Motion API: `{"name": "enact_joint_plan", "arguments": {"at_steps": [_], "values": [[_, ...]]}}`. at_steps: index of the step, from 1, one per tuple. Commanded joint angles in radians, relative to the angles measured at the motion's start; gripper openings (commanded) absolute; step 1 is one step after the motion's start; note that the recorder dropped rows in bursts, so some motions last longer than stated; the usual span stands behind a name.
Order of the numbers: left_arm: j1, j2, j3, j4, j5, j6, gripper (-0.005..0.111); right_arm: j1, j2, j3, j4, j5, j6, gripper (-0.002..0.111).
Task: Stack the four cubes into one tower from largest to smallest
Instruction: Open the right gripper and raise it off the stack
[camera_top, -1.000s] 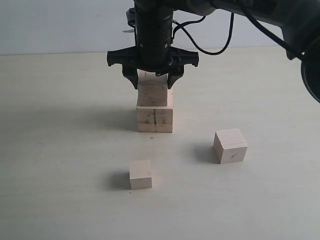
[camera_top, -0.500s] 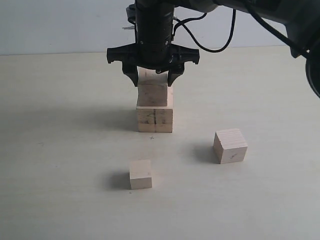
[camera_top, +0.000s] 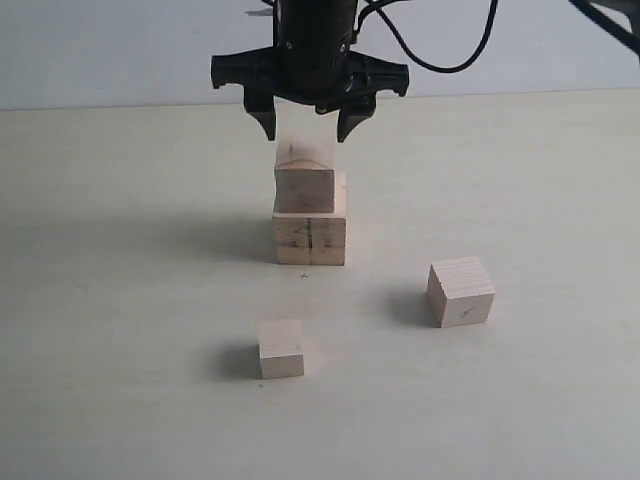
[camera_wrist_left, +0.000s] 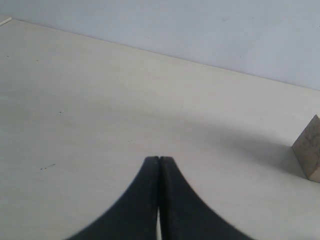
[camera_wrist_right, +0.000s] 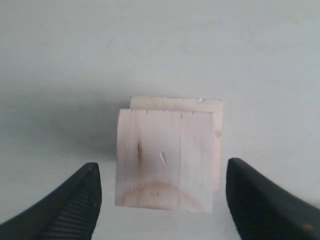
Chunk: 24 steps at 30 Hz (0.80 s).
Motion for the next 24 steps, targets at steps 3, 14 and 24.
{"name": "enact_joint_plan", "arguments": {"at_steps": [3,14,24], "values": [[-0.005,-0.005,-0.002,0.001,-0.011,-0.007,0.000,0.001,-0.099,-0.001,0.024,-0.005,-0.120,0.067],[-0.005,-0.005,-0.002,0.001,-0.011,-0.007,0.000,-0.045,-0.292,-0.001,-0.227,-0.005,-0.234,0.019],[-0.005,-0.005,-0.002,0.001,-0.011,-0.007,0.000,-0.263,-0.328,0.076,-0.023,-0.005,-0.477,0.000]]}}
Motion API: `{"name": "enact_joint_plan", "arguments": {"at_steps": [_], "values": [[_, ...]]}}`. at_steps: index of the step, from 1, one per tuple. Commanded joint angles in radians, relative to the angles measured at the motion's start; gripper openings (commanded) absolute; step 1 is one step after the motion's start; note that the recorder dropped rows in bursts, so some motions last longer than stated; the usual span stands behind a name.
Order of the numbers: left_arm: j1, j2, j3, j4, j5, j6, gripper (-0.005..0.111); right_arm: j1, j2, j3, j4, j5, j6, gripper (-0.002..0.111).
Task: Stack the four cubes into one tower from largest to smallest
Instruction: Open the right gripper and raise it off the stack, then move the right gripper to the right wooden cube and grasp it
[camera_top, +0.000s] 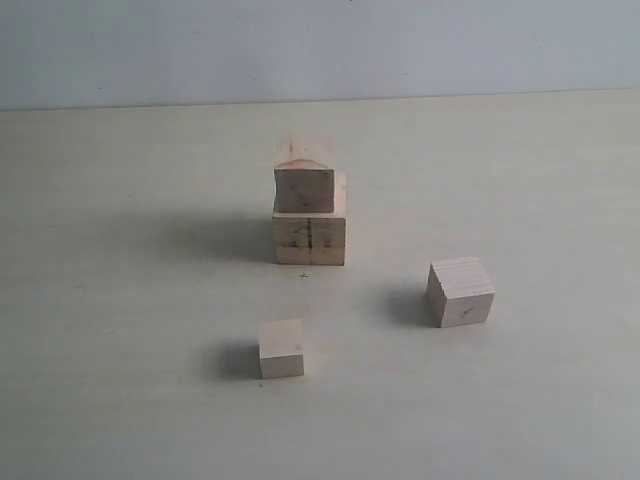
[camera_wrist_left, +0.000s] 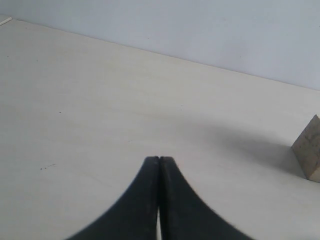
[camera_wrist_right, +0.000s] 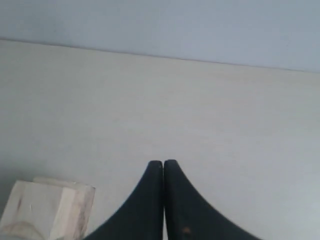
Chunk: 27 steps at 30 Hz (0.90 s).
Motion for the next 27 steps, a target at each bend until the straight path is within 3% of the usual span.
{"name": "enact_joint_plan", "arguments": {"at_steps": [1,11,19,23,27], "values": [[-0.005,-0.005,-0.002,0.001,-0.011,-0.007,0.000,-0.109,-0.003,0.105,0.229,-0.006,-0.159,0.000],[-0.005,-0.005,-0.002,0.001,-0.011,-0.007,0.000,-0.136,-0.052,0.594,0.354,-0.006,-0.188,0.000],[-0.005,-0.005,-0.002,0.001,-0.011,-0.007,0.000,-0.136,-0.143,0.846,0.401,-0.024,-0.188,0.001],[-0.005,-0.005,-0.002,0.001,-0.011,-0.007,0.000,-0.136,-0.143,0.929,0.415,-0.158,-0.188,0.015],[-0.005,-0.005,-0.002,0.001,-0.011,-0.007,0.000,-0.136,-0.143,0.949,0.465,-0.229,-0.188,0.041]]}}
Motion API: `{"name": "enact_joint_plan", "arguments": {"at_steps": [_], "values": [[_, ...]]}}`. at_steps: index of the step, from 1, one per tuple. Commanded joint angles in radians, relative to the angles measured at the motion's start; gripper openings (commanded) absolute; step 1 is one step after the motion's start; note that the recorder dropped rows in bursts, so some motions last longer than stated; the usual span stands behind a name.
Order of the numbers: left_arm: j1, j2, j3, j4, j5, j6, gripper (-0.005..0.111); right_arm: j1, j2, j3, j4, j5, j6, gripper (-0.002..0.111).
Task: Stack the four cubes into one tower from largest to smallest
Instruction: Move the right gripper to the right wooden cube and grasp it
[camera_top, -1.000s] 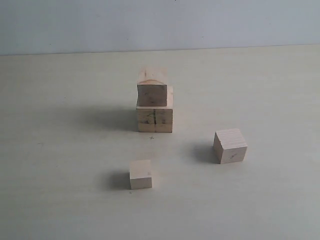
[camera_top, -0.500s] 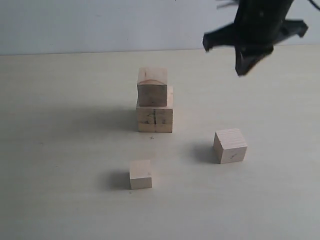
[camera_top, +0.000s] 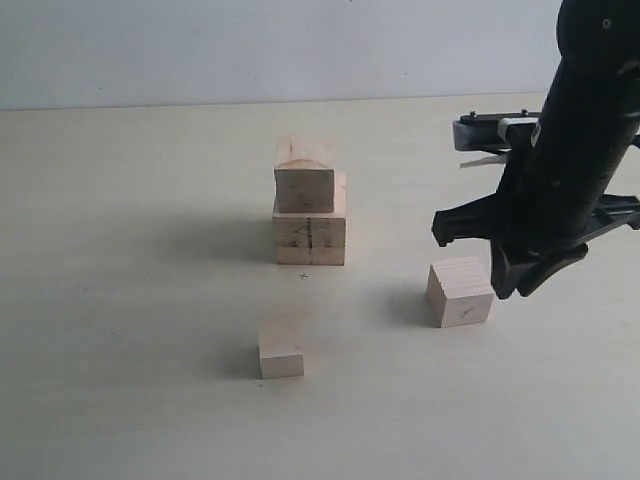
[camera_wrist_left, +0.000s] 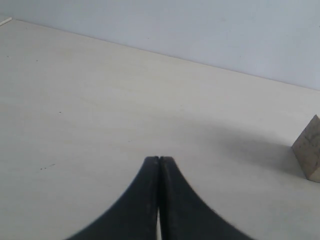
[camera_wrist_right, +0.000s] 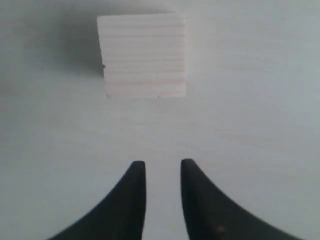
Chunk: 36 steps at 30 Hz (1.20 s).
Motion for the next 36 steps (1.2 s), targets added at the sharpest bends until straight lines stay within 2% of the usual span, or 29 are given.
{"name": "enact_joint_plan", "arguments": {"at_steps": [1,4,8,14,25,32,36], "values": [[-0.005,-0.005,-0.002,0.001,-0.011,-0.007,0.000,-0.004,-0.009,0.017,0.055,-0.113,-0.010,0.050],[-0.005,-0.005,-0.002,0.001,-0.011,-0.007,0.000,-0.004,-0.009,0.017,0.085,-0.195,-0.010,0.067],[-0.005,-0.005,-0.002,0.001,-0.011,-0.007,0.000,-0.004,0.005,0.017,0.079,-0.247,-0.010,0.075],[-0.005,-0.005,-0.002,0.001,-0.011,-0.007,0.000,-0.004,0.088,0.017,-0.016,-0.267,-0.010,0.074],[-0.005,-0.005,-0.002,0.001,-0.011,-0.007,0.000,-0.004,0.163,0.017,0.037,-0.301,-0.010,0.074],[-0.005,-0.005,-0.002,0.001,-0.011,-0.007,0.000,-0.004,0.163,0.017,0.031,-0.314,-0.010,0.065],[-0.005,-0.005,-0.002,0.001,-0.011,-0.007,0.000,-0.004,0.163,0.017,0.031,-0.316,-0.010,0.054]]}}
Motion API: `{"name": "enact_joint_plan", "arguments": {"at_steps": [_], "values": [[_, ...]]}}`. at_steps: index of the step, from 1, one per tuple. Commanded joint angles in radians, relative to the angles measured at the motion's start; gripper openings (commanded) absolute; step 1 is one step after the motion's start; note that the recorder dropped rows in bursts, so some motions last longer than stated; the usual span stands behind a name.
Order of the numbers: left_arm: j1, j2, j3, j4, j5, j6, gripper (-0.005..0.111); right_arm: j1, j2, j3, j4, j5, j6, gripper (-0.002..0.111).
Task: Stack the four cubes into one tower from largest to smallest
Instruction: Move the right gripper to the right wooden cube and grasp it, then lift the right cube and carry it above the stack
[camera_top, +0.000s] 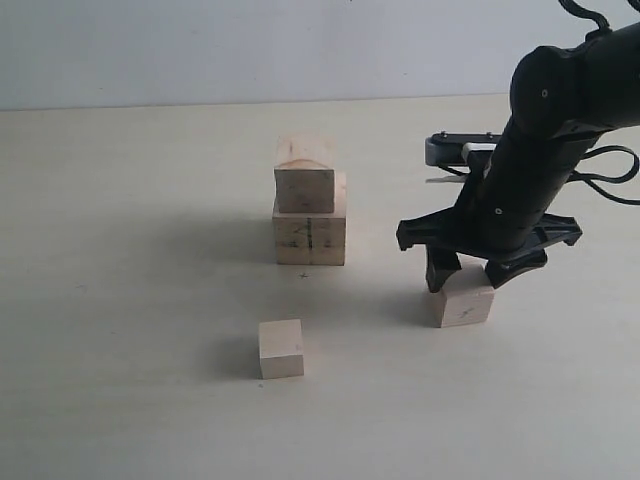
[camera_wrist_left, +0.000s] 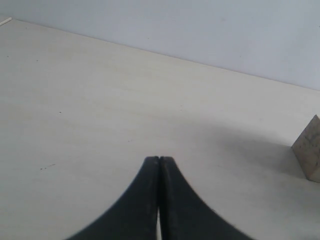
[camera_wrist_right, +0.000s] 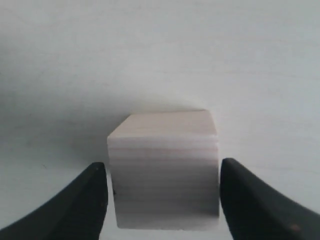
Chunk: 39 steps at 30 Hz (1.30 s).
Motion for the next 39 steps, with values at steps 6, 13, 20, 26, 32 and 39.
{"name": "enact_joint_plan", "arguments": {"at_steps": [6,13,20,26,32,39], "values": [[-0.005,-0.005,-0.002,0.001,-0.011,-0.007,0.000,-0.004,0.000,0.000,-0.002,-0.011,-0.004,0.049],[-0.005,-0.005,-0.002,0.001,-0.011,-0.007,0.000,-0.004,-0.020,-0.061,0.033,0.120,-0.008,0.049],[-0.005,-0.005,-0.002,0.001,-0.011,-0.007,0.000,-0.004,-0.111,-0.240,0.032,0.292,-0.008,0.049],[-0.005,-0.005,-0.002,0.001,-0.011,-0.007,0.000,-0.004,-0.173,-0.391,0.091,0.399,-0.008,0.049],[-0.005,-0.005,-0.002,0.001,-0.011,-0.007,0.000,-0.004,-0.190,-0.515,0.338,0.360,-0.081,0.049],[-0.005,-0.005,-0.002,0.001,-0.011,-0.007,0.000,-0.004,-0.131,-0.624,0.573,0.336,-0.151,0.049]]}}
